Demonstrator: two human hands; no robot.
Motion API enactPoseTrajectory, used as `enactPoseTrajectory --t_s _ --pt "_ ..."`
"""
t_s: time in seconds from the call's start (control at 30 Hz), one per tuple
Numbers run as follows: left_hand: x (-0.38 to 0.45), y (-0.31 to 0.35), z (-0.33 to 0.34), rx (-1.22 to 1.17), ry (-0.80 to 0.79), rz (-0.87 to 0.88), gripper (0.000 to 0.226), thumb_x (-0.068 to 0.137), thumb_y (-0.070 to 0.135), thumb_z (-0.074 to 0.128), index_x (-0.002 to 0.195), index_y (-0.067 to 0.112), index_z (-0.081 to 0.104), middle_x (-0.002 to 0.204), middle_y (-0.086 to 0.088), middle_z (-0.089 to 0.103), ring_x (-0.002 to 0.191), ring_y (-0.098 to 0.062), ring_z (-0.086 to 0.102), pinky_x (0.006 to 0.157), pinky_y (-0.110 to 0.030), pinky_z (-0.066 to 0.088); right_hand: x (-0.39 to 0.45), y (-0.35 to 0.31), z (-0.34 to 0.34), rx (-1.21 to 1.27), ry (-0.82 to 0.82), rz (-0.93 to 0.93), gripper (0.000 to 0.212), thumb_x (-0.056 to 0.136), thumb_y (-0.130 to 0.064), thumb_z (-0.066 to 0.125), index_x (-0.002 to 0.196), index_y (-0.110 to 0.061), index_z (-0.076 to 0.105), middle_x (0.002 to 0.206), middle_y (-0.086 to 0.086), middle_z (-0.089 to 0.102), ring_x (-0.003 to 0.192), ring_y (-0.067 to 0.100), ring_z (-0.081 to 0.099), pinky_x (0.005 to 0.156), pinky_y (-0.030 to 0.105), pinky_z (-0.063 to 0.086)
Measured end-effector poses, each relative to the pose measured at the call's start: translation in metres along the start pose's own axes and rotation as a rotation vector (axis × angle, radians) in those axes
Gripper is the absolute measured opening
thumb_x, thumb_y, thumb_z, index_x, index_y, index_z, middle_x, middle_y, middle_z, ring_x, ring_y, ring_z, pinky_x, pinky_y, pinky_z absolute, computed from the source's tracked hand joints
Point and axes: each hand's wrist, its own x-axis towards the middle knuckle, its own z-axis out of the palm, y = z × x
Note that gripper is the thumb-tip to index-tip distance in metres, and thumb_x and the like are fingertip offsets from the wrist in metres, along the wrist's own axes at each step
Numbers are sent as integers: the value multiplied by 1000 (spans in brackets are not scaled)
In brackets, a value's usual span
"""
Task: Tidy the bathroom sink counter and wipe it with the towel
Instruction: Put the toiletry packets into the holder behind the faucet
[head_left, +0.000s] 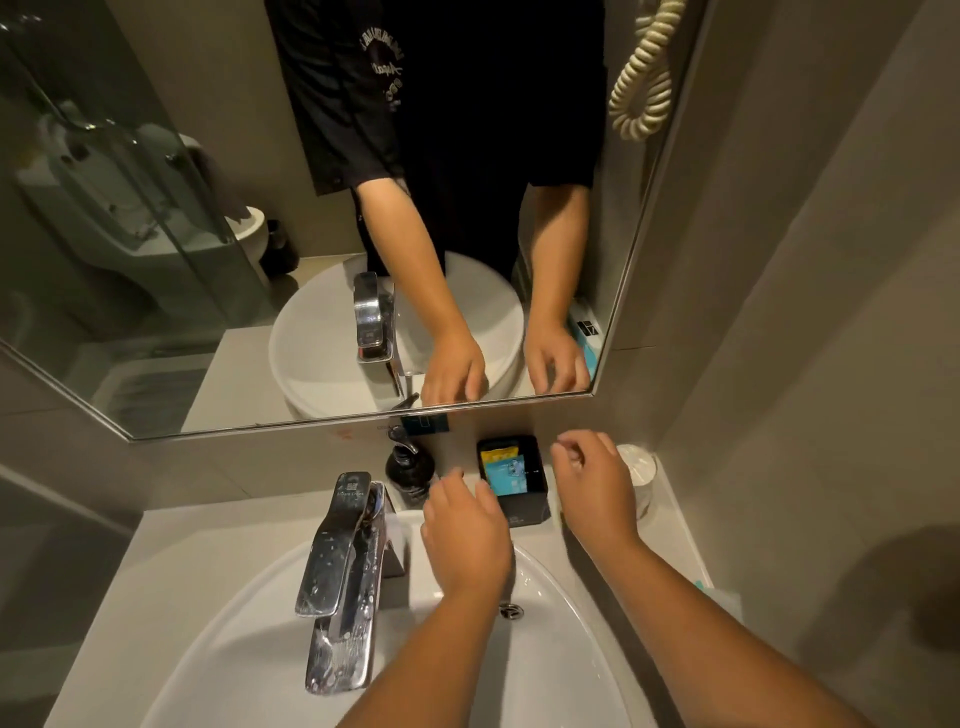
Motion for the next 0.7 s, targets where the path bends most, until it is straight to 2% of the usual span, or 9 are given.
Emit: enactPoseTrajectory --t_s 0.1,0.13,0.2,0.33,0.43,0.47,0.57,0.63,0.7 --pt "-29 -34 -4 371 -227 289 56 97 46 28 144 16 29 150 -10 36 142 -31 24 116 -46 14 -53 33 -49 -65 69 63 13 91 -18 55 93 -17 67 96 1 61 86 22 57 72 35 50" --pt "-31 -43 -4 510 -308 386 65 96 52 21 149 15 18 158 -10 21 146 -29 8 117 -47 1 -74 49 -64 -131 88 85 12 89 -14 57 92 -16 68 97 3 63 88 25 58 75 38 51" --pt "-31 -54 -2 624 -364 499 75 93 61 10 151 13 6 161 -10 5 147 -27 -5 115 -47 -8 -115 81 -87 -335 102 70 12 83 -5 65 93 -10 70 98 8 66 89 32 60 80 40 52" --pt "-29 -56 0 649 -346 532 80 92 63 9 151 10 8 161 -12 7 147 -29 -1 116 -48 -2 -167 129 -102 -682 -43 143 40 69 1 74 108 -1 66 111 19 67 95 39 65 83 45 54" --pt "-28 -57 0 647 -341 533 79 92 62 12 151 9 10 160 -13 9 147 -30 1 117 -48 2 -180 139 -98 -811 -160 200 49 84 -12 60 132 -12 50 132 9 55 107 28 59 89 38 51" --pt "-28 -56 0 645 -344 532 79 93 62 12 151 9 9 160 -13 8 147 -30 0 117 -47 3 -182 139 -96 -852 -180 197 49 84 -13 60 132 -12 49 132 8 54 107 25 59 88 35 52" --pt "-28 -56 -1 620 -348 528 77 93 61 14 151 10 9 161 -11 8 147 -29 0 118 -45 4 -185 143 -91 -928 -245 155 53 58 -4 84 108 -4 67 112 18 67 85 30 67 70 37 58" --pt "-28 -57 -1 606 -349 532 76 94 61 15 151 11 9 161 -11 8 147 -28 0 117 -44 4 -185 141 -92 -927 -261 146 44 69 -14 82 110 -12 67 122 17 62 93 29 64 75 36 59" --pt "-28 -57 -1 599 -348 534 75 94 60 16 151 11 10 161 -11 9 147 -28 1 116 -44 4 -185 141 -96 -941 -234 107 34 87 -28 67 119 -24 60 132 9 55 103 23 58 83 32 57"
